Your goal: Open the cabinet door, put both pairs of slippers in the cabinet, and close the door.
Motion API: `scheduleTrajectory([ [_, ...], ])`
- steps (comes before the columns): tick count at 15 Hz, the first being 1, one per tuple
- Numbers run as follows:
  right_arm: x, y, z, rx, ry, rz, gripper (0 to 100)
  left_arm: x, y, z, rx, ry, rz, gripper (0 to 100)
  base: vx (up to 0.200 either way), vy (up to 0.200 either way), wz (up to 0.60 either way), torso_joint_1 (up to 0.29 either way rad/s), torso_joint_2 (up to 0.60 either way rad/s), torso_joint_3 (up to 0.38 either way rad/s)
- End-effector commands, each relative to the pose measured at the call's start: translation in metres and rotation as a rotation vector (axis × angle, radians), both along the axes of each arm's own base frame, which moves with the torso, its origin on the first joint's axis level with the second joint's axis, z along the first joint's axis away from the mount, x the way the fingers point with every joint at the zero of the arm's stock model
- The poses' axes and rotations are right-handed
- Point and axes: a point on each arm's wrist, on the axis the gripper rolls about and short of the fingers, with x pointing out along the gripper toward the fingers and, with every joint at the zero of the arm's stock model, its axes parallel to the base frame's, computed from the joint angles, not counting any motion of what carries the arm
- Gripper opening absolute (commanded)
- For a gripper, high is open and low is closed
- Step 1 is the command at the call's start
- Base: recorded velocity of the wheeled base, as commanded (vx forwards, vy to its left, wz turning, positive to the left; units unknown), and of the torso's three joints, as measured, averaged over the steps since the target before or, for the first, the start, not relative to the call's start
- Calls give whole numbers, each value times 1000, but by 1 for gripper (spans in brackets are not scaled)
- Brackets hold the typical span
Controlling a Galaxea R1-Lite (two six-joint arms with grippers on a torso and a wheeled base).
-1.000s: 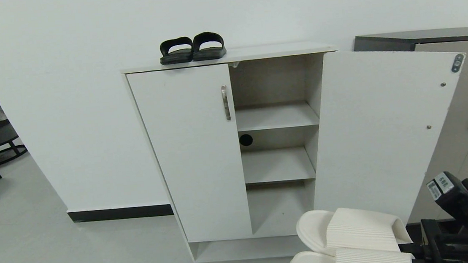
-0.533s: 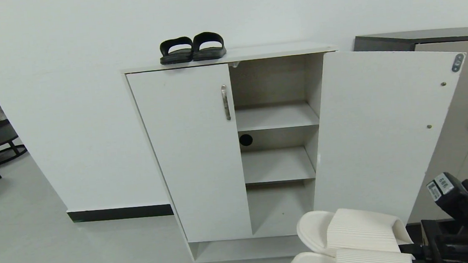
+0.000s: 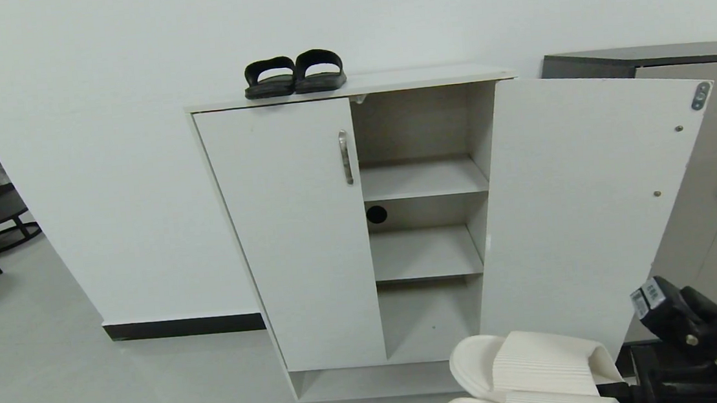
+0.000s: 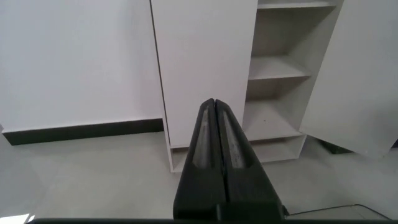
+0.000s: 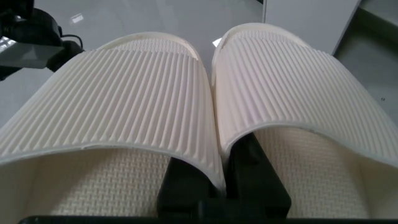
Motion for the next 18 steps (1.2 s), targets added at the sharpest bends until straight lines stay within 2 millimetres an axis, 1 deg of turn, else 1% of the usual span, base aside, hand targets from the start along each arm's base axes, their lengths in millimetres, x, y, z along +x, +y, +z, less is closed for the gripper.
scheduleTrajectory([
  [1,11,25,-17,-31,66,-37,0,0,0,0,-3,3,0,0,0,0,0,0,0,0],
  [2,14,42,-17,9,93,-87,0,0,0,0,-3,4,0,0,0,0,0,0,0,0],
  [3,25,59,-19,35,115,-190,0,0,0,0,-2,4,0,0,0,0,0,0,0,0],
  [4,37,79,-26,29,128,-301,0,0,0,0,-3,3,0,0,0,0,0,0,0,0],
  [5,50,95,-38,8,141,-395,0,0,0,0,-2,4,0,0,0,0,0,0,0,0],
  [7,72,115,-61,-42,116,-580,0,0,0,0,-3,3,0,0,0,0,0,0,0,0],
  [9,85,125,-76,-86,69,-715,0,0,0,0,-3,3,0,0,0,0,0,0,0,0],
  [10,89,129,-76,-76,64,-725,0,0,0,0,-2,4,-2,0,0,0,0,0,0,0],
  [13,89,130,-74,-71,60,-728,0,0,0,0,0,4,1,0,0,0,0,0,0,0],
  [15,93,128,-78,-82,65,-739,0,0,0,0,0,2,0,0,0,0,0,0,0,0],
  [16,96,127,-82,-91,68,-750,0,0,0,0,0,2,0,0,0,0,0,2,7,-90],
  [18,99,128,-82,-85,66,-756,0,0,0,0,0,4,0,0,0,0,0,2,2,-158],
])
